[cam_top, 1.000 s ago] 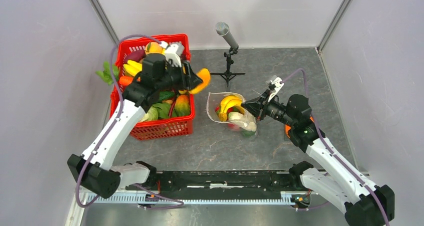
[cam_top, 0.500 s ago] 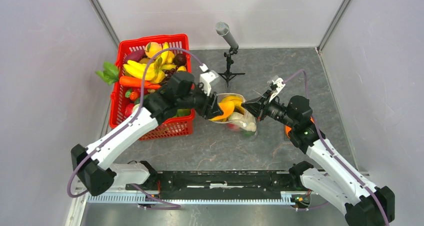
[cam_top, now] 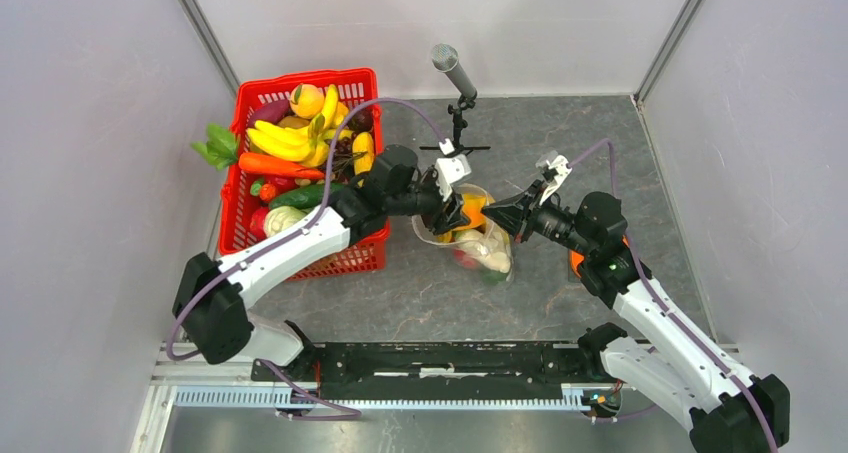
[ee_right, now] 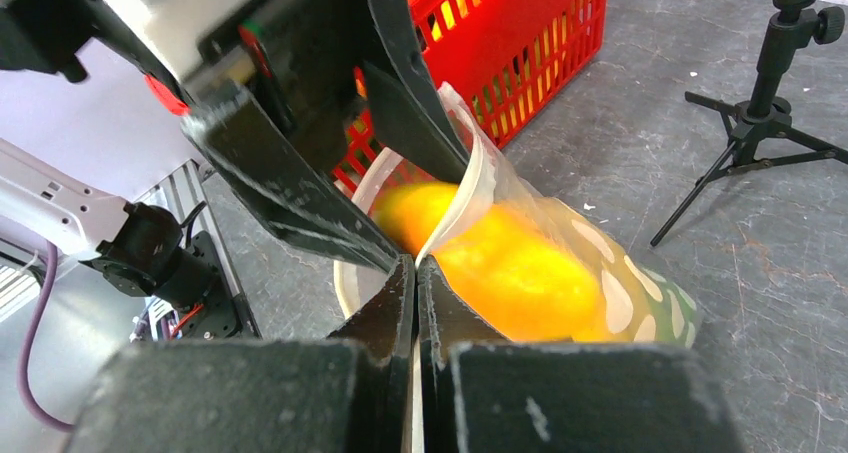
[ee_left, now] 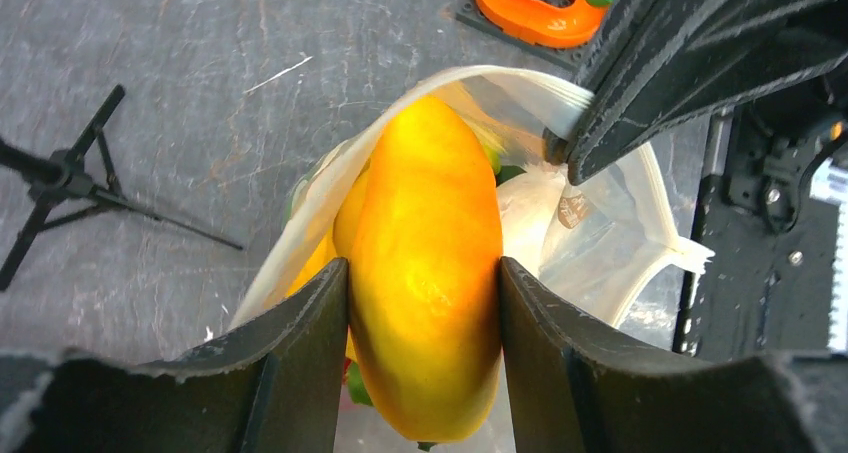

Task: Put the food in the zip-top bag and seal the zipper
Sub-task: Place the fake fruit in the zipper food storage bag, then pick up the fake fruit from the bin.

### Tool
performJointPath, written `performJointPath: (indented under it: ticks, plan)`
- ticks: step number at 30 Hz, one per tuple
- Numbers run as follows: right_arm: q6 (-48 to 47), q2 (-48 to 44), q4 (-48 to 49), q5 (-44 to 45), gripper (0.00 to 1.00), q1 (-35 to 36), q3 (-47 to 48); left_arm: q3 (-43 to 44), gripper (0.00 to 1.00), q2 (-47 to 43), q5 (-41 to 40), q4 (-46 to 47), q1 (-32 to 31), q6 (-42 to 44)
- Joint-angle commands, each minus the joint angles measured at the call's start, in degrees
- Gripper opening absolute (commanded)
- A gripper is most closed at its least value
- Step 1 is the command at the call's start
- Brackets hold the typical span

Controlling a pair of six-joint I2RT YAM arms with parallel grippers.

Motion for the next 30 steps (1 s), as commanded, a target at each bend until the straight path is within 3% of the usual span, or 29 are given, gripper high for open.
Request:
performJointPath:
  ticks: [1, 5, 9, 13, 19, 24, 30]
  plan:
    - [1.4, -0.9, 5.0, -2.1, 0.0, 0.0, 0.9, -1.4, 0.34, 2.3, 6.2, 7.4, -1.1, 12.8]
    - [2.2, -0.7, 6.5, -2.4, 0.0, -0.1, 0.6, -4.2, 0.44, 2.1, 6.9, 13.4, -1.2, 13.5]
    - [2.1, -0.4, 6.5, -1.6, 0.0, 0.0, 0.8, -3.8, 0.73, 1.0, 14.7, 12.5, -1.3, 10.9]
    - [2.2, -0.8, 6.1, 1.3, 0.0, 0.0, 0.2, -1.3, 0.87, 0.3, 15.4, 7.3, -1.2, 6.5]
    - [2.9, -2.5, 6.0, 5.9, 0.0, 0.0, -1.4, 1.3, 1.0, -4.6, 9.2, 2.2, -1.1, 4.5]
    - [3.2, -3.1, 6.0, 7.2, 0.0, 0.0, -2.1, -0.5, 1.0, -10.9, 4.3, 3.6, -1.1, 3.0]
    - [3.3, -3.6, 5.8, 7.9, 0.0, 0.0, -2.4, -2.3, 1.0, -16.3, -8.0, 3.0, -0.8, -1.7]
